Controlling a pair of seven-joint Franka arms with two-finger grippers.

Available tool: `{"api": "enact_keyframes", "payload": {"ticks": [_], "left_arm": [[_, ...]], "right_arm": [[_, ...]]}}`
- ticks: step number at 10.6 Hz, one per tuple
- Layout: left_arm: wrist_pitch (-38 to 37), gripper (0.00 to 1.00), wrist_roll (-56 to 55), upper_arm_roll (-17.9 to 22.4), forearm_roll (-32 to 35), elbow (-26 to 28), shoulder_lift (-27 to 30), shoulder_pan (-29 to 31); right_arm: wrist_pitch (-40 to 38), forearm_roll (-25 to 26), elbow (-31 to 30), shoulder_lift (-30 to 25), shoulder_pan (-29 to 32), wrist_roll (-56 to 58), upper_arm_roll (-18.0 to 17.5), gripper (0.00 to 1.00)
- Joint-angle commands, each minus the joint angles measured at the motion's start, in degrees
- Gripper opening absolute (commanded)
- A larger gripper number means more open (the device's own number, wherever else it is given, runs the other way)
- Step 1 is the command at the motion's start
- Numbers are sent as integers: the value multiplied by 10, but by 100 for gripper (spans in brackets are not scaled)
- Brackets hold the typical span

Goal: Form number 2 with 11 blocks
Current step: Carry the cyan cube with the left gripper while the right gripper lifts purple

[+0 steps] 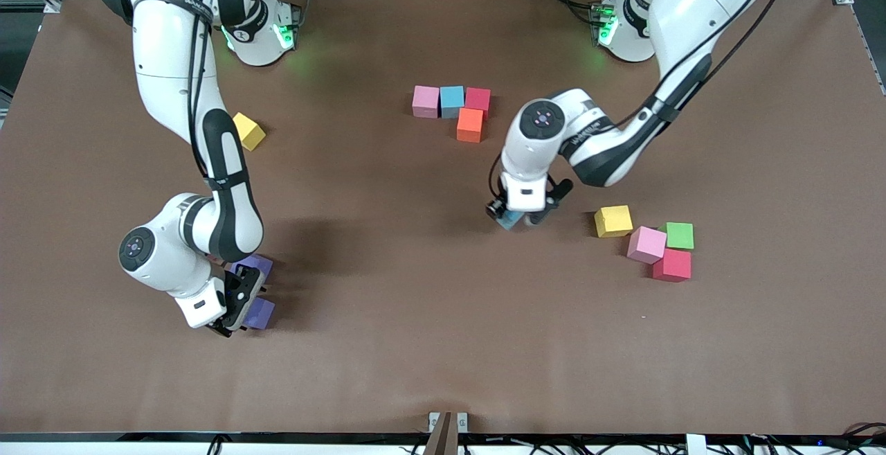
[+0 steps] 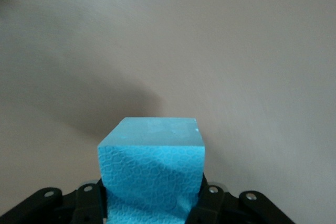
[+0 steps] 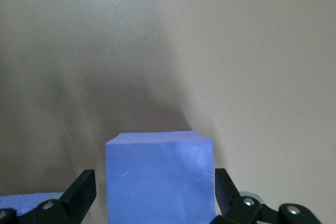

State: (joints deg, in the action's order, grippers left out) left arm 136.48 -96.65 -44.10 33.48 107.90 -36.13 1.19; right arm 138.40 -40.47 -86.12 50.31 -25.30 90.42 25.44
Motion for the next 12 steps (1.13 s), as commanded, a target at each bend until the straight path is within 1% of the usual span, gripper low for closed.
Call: {"api": "enact_keyframes", "payload": {"ticks": [1,3,4,5,6,8,9,12], "left_arm": [[-11,0,102,-7,10,-1,2,-33],[-34,0,215,-11,-7,-1,-3,-53],[-34,0,239,-11,-20,-1,-7,-70],[-35,0,242,-11,-24,-1,-15,-86],[-41,0,243,-10,-24,-1,-18,-100],[-65,0,253,-8,-21,0,-24,-123],[-75,0,282,-8,-21,1,-23,-123],[-84,0,298,-8,-21,1,-23,-120]], "right_arm": [[-5,-12,27,15,12,-23,-9,100],[-4,-13,36,23,12,-37,-10,100],[-5,-13,40,27,12,-45,-10,100],[-6,-11,42,28,12,-48,-9,90],[-7,-9,43,28,11,-48,-9,68],[-16,-7,48,27,12,-49,-9,36],[-35,-6,57,27,12,-54,-9,27],[-66,12,74,24,11,-104,-6,17]]}}
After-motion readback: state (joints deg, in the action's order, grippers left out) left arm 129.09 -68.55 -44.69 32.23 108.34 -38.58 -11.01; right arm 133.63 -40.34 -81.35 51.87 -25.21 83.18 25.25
